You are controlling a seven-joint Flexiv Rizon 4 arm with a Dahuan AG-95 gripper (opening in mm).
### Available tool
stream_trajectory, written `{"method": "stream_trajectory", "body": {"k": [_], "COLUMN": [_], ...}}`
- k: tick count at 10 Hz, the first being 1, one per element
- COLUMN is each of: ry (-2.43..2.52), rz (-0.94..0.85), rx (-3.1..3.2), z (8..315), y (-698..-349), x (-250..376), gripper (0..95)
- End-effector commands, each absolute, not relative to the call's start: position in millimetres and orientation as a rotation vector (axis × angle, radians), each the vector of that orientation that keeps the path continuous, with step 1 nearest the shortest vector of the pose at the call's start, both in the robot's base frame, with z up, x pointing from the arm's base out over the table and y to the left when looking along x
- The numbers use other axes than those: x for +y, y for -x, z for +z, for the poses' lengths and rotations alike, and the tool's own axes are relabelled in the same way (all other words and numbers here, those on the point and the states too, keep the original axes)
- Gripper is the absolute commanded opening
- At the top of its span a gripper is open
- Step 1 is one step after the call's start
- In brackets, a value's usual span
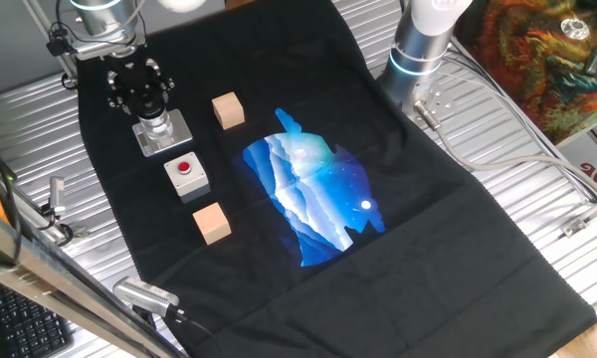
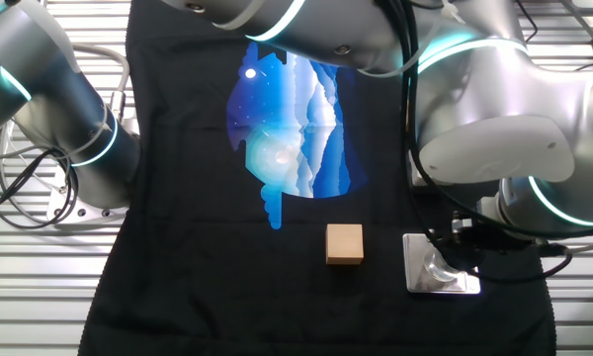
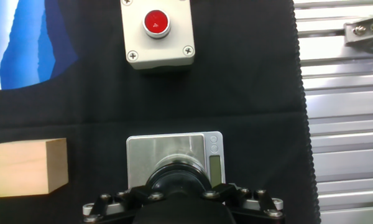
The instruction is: Screw the lid onto the jar
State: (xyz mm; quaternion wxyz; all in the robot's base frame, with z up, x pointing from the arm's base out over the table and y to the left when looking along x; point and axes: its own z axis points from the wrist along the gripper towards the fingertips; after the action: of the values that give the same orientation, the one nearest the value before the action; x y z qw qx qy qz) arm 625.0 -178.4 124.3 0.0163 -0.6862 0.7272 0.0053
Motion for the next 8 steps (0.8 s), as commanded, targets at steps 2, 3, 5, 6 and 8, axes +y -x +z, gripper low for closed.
{"method": "stream_trajectory", "body": {"k": [2, 3, 5, 6, 8], "ry": [2.125, 2.124, 2.12, 2.12, 2.117], "rz": [0.017, 0.015, 0.012, 0.012, 0.012], "rx": [2.264, 2.264, 2.266, 2.266, 2.268], "z": [123.6, 123.5, 122.9, 122.8, 122.7], "y": [-625.5, -625.5, -625.4, -625.4, -625.4], "x": [-178.8, -178.9, -179.1, -179.2, -179.2], "gripper": [76.0, 76.0, 76.0, 76.0, 76.0]}}
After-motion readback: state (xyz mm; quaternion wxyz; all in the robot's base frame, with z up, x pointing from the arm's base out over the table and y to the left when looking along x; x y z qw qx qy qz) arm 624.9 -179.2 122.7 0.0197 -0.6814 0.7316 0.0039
